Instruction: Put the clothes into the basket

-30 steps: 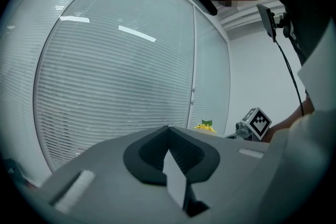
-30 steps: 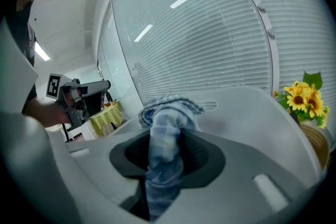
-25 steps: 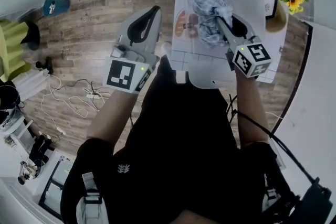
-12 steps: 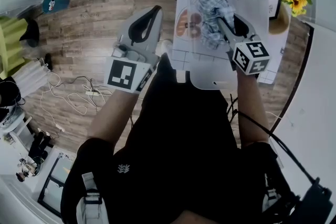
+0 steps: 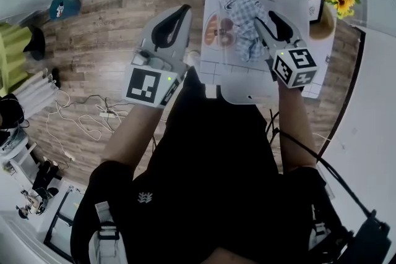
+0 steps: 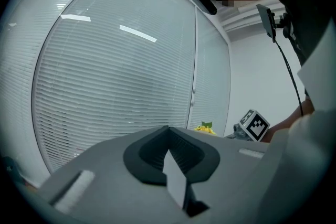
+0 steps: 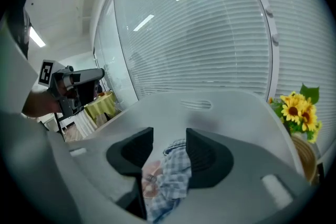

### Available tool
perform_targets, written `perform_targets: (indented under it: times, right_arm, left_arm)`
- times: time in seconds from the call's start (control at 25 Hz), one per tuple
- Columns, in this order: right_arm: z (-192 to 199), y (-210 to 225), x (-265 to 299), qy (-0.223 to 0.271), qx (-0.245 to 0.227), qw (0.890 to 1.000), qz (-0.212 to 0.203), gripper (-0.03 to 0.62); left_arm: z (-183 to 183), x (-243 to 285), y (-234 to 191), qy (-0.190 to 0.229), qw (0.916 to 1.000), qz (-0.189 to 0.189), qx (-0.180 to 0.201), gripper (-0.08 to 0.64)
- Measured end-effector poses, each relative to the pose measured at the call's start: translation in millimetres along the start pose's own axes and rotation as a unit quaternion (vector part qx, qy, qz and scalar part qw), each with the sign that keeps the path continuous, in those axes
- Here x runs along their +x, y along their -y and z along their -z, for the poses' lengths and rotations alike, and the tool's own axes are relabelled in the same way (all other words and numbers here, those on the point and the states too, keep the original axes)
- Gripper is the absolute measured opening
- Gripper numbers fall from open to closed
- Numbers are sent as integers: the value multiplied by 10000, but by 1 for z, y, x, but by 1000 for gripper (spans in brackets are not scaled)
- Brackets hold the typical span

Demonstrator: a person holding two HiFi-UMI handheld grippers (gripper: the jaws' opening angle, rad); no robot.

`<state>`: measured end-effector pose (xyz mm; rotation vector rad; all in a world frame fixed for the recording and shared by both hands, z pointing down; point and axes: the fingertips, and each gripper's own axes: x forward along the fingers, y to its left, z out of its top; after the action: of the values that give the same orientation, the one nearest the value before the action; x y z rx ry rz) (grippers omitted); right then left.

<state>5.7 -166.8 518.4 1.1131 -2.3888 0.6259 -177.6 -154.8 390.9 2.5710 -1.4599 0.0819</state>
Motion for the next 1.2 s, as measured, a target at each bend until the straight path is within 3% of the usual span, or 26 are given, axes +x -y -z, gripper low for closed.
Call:
perform_targets:
  times: [0.6, 0.84, 1.04, 1.2]
  right_arm:
    - [-60, -5, -72, 894, -189, 9949, 417, 183]
    - [-79, 8, -112, 1547, 152, 9861, 592, 176]
    - [-89, 19, -142, 1922, 102, 9766, 961, 164]
    - [-95, 23, -161, 2153, -25, 9712, 1020, 137]
  left_arm:
    - [-59, -10, 35, 518, 9977, 321, 292, 6]
    - [-77, -13, 56, 631, 9956, 521, 465, 6]
    - [-93, -16, 66, 759, 9935, 559, 634, 6]
    - [-100, -16, 71, 862, 9929, 500, 657, 6]
